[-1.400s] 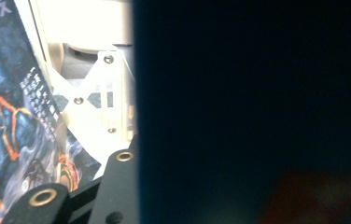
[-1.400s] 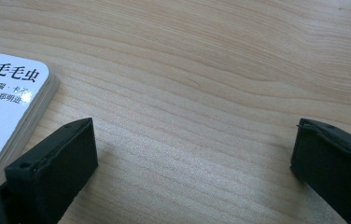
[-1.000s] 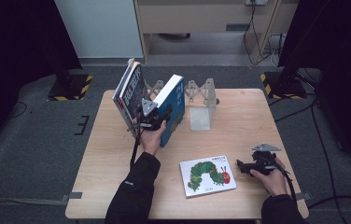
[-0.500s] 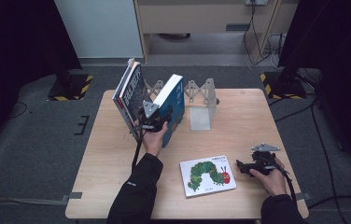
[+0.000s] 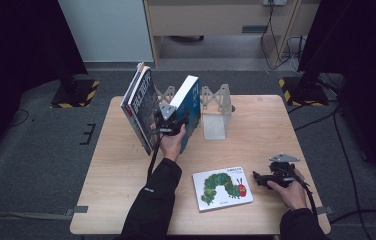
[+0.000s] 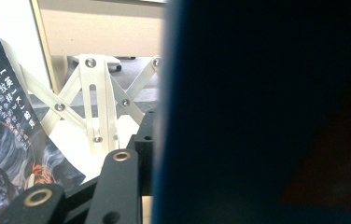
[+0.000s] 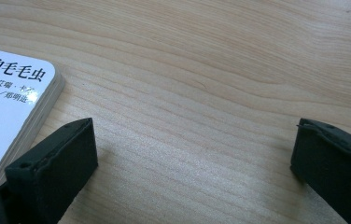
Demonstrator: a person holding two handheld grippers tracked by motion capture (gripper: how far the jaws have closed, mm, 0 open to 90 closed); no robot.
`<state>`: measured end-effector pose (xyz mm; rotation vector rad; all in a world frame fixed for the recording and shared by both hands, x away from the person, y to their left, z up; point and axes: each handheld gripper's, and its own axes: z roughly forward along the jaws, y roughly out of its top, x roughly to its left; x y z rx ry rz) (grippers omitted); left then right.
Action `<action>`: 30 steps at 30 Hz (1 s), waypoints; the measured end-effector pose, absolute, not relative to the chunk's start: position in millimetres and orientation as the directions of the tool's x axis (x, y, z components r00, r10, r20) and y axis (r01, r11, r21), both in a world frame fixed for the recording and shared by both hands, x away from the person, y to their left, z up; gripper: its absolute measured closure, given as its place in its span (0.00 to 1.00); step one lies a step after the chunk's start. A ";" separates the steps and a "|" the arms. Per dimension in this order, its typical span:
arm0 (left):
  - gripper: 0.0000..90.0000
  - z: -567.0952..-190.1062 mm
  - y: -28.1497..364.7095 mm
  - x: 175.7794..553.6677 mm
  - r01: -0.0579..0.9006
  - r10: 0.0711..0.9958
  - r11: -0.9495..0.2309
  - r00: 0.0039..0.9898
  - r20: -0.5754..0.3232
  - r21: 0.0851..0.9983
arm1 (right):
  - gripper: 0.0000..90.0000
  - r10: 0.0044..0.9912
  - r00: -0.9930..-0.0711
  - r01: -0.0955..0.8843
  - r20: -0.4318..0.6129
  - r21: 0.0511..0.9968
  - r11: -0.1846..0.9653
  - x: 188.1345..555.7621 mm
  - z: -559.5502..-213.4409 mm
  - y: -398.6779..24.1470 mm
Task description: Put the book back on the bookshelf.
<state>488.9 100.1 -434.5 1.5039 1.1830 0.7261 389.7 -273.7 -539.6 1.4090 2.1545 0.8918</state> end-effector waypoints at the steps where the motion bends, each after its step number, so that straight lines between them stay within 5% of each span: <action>1: 0.63 -434.6 99.7 489.2 0.303 0.935 0.028 0.329 -0.132 0.953 | 0.00 0.915 -0.403 0.650 0.004 0.705 0.283 389.7 -539.6 -273.7; 16: 0.59 -437.9 113.2 457.4 0.315 0.915 -0.032 0.390 -0.099 0.948 | 0.01 0.917 -0.399 0.652 0.006 0.705 0.279 389.5 -539.6 -273.2; 30: 0.64 -438.4 110.7 453.4 0.334 0.921 -0.009 0.371 -0.122 0.942 | 0.01 0.917 -0.398 0.652 0.006 0.705 0.279 389.6 -539.6 -273.2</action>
